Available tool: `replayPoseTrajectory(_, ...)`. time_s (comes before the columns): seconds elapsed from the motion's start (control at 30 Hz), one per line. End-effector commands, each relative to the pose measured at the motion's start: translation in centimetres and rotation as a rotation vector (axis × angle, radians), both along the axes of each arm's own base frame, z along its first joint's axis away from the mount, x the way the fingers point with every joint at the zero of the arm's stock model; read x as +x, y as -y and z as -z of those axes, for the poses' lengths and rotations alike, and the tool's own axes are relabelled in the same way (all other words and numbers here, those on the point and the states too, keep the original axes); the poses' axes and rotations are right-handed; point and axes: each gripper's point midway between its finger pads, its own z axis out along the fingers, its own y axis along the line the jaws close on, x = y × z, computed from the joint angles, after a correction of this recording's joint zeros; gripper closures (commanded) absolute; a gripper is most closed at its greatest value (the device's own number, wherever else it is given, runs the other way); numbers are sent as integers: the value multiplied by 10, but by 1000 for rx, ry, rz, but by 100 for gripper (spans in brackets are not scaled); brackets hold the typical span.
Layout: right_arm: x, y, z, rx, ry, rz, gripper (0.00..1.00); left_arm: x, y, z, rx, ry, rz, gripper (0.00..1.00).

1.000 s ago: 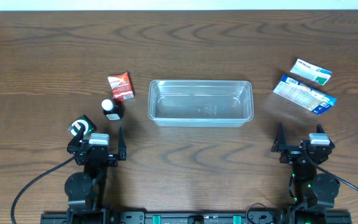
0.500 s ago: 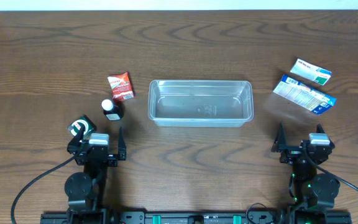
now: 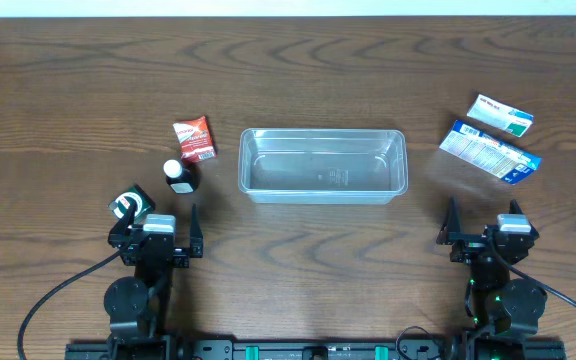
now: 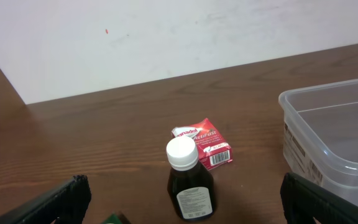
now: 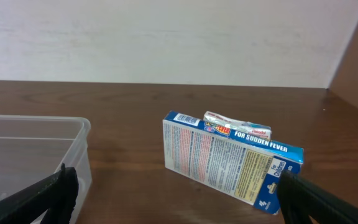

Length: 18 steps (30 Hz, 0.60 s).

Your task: Pack container

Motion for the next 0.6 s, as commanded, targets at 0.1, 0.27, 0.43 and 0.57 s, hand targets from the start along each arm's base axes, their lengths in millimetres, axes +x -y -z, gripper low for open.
replayPoseTrajectory(0.1,1,-3,-13,16,55,-14,1,0,1,15,-7,-33,1,2)
replayPoseTrajectory(0.27,0,-7,-30,54,108,-40,1,0,1,15,-6,-33,1,2)
replayPoseTrajectory(0.43,7,-7,-42,77,44,-39,1,0,1,15,-6,-33,1,2)
replayPoseTrajectory(0.57,27,1,-59,78,-82,-18,1,0,1,15,-7,-33,1,2)
